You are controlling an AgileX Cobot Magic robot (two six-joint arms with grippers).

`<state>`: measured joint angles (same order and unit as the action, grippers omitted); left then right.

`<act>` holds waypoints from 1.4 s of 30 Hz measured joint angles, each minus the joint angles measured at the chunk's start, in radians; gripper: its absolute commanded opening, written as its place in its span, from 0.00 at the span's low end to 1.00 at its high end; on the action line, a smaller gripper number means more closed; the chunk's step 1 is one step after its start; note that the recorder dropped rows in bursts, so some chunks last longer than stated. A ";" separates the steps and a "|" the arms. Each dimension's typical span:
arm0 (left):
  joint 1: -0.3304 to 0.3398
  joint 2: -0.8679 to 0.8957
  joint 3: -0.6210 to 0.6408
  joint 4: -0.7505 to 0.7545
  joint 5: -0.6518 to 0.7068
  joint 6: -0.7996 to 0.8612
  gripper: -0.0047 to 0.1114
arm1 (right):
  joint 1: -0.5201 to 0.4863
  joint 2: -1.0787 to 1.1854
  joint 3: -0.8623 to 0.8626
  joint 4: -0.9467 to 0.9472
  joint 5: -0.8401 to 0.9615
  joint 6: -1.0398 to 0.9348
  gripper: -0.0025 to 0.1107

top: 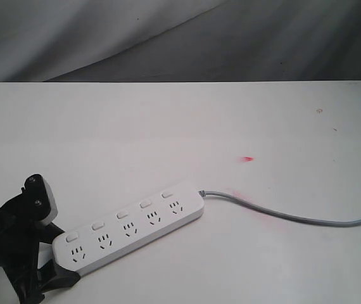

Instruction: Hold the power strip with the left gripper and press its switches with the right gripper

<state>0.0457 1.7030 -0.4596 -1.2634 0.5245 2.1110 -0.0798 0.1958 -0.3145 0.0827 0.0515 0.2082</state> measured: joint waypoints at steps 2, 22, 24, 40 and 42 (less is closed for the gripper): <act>0.000 0.000 0.000 0.000 0.000 0.000 0.60 | 0.000 0.100 -0.070 0.002 0.053 0.000 0.02; 0.000 0.000 0.000 0.000 0.000 0.000 0.60 | 0.000 0.991 -0.874 0.417 0.712 -0.689 0.02; 0.000 0.000 0.000 0.000 0.000 0.000 0.60 | 0.000 1.041 -0.883 0.551 0.716 -0.874 0.02; 0.000 0.000 0.000 0.000 0.000 0.000 0.60 | 0.141 1.549 -0.890 0.901 0.926 -1.766 0.02; 0.000 0.000 0.000 0.000 0.000 0.000 0.60 | 0.222 1.637 -0.890 0.929 0.928 -1.923 0.02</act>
<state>0.0457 1.7030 -0.4596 -1.2634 0.5245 2.1110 0.1426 1.8326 -1.2042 1.0114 0.9798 -1.7144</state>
